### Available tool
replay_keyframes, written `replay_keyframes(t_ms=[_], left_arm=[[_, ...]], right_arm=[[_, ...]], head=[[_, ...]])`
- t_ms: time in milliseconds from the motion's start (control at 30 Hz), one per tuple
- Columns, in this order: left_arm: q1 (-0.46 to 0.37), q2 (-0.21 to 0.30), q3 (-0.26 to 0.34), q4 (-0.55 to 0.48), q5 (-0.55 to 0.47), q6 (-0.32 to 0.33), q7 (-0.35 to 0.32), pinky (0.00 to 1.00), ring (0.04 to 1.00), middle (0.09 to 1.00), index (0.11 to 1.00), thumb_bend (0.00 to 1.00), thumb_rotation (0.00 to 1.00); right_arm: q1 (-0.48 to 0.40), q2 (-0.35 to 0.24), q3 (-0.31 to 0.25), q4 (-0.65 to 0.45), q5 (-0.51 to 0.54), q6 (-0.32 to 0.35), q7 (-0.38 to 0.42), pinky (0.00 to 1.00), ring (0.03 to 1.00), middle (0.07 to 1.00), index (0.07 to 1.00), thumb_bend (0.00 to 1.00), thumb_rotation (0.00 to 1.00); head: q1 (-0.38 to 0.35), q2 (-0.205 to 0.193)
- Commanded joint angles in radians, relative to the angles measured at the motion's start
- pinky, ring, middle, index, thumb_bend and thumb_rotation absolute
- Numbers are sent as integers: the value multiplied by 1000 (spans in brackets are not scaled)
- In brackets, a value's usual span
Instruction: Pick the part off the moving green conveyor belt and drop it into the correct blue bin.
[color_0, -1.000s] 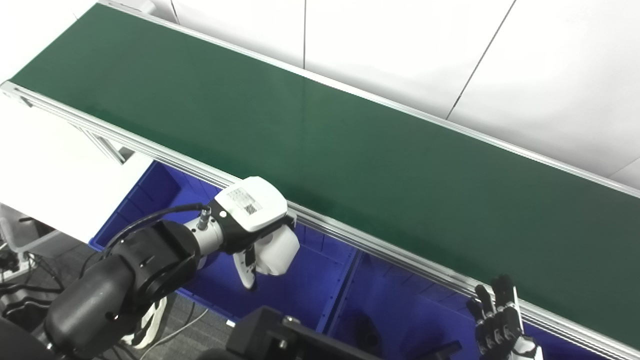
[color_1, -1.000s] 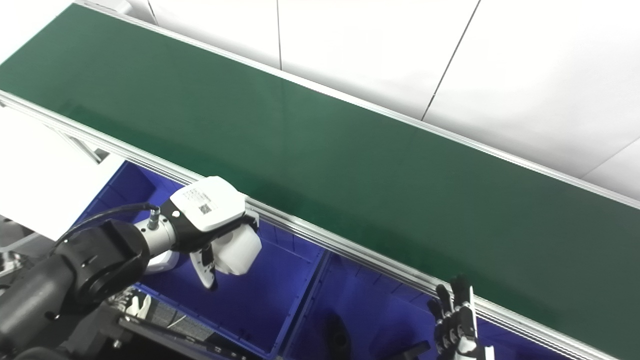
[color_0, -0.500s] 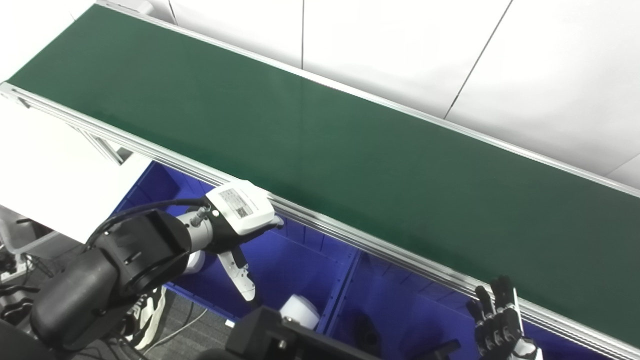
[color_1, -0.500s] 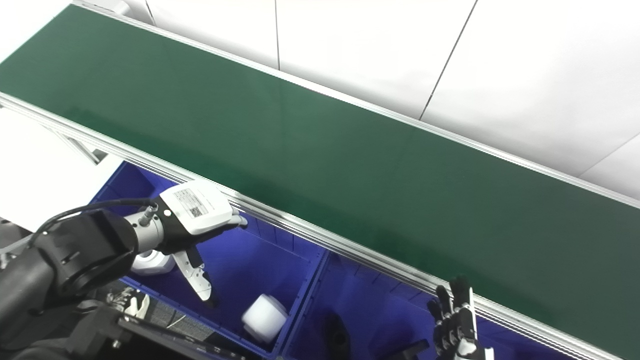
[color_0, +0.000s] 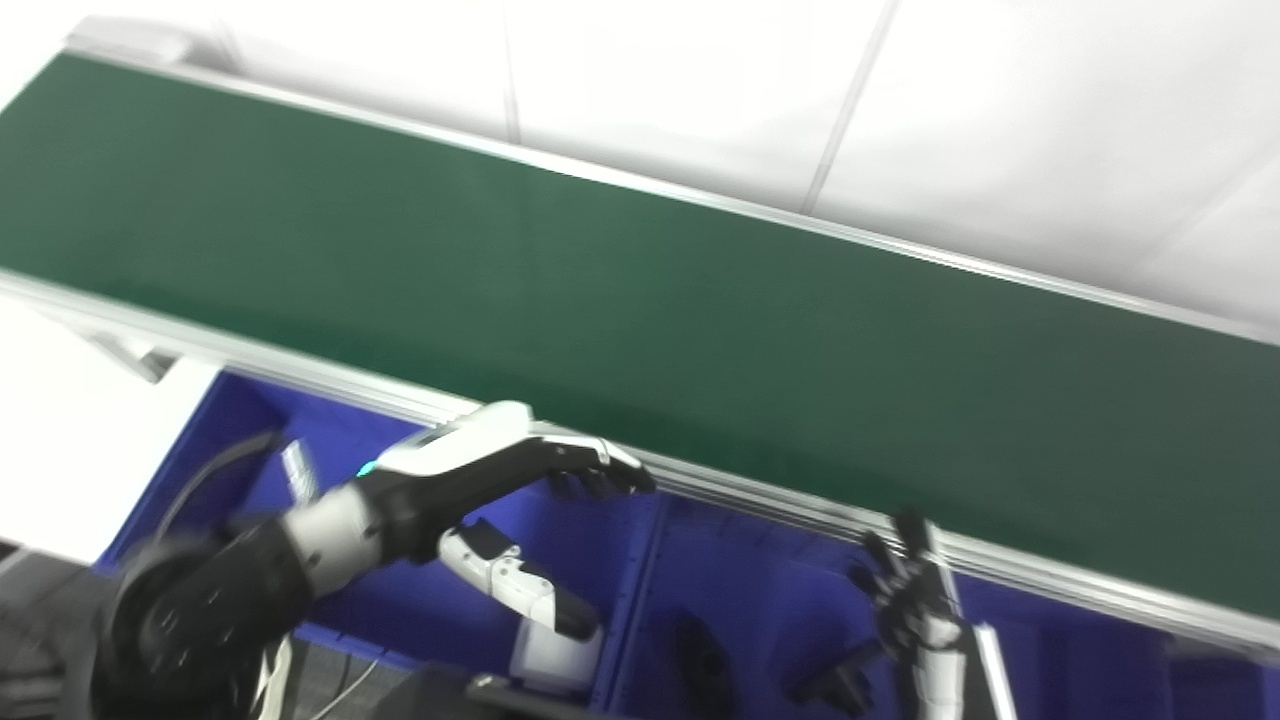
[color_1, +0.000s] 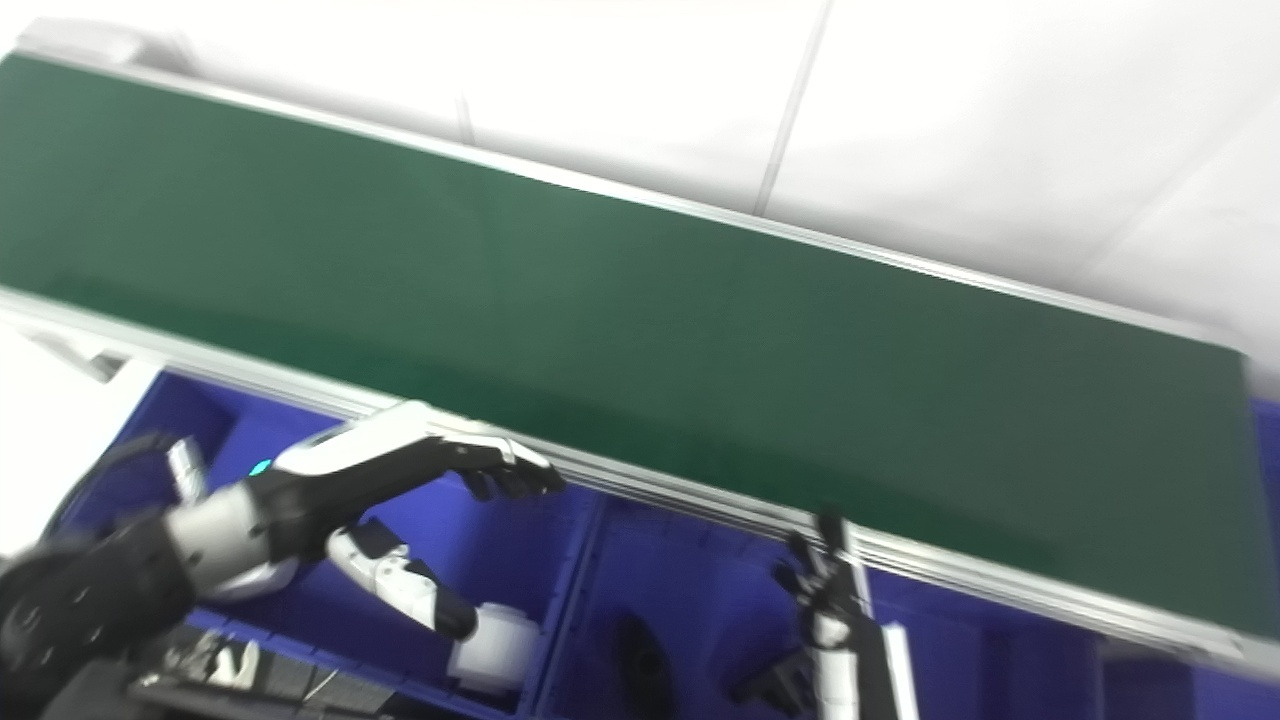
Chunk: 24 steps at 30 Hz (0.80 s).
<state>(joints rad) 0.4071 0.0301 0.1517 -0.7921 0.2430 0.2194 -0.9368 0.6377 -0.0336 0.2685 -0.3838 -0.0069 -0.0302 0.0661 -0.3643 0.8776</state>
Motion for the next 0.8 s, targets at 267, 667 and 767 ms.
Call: replay_keyframes(t_ms=[267, 667, 767], left_arm=[[241, -241, -43, 231, -148, -249, 459, 1000, 1000, 1000, 1000, 362, 995], [160, -77, -177, 349, -108, -354, 611, 1000, 1000, 1000, 1000, 402, 904], [158, -55, -191, 348, -105, -354, 634, 1000, 1000, 1000, 1000, 446, 913]], right_arm=[[21, 190, 165, 10, -188, 29, -111, 898, 955, 1000, 1000, 839, 938], [-28, 202, 174, -2, -201, 90, -156, 886, 960, 1000, 1000, 829, 951], [-33, 201, 173, -4, -199, 95, -161, 883, 963, 1000, 1000, 824, 952]], head=[[-92, 1], [-147, 42], [-146, 49]])
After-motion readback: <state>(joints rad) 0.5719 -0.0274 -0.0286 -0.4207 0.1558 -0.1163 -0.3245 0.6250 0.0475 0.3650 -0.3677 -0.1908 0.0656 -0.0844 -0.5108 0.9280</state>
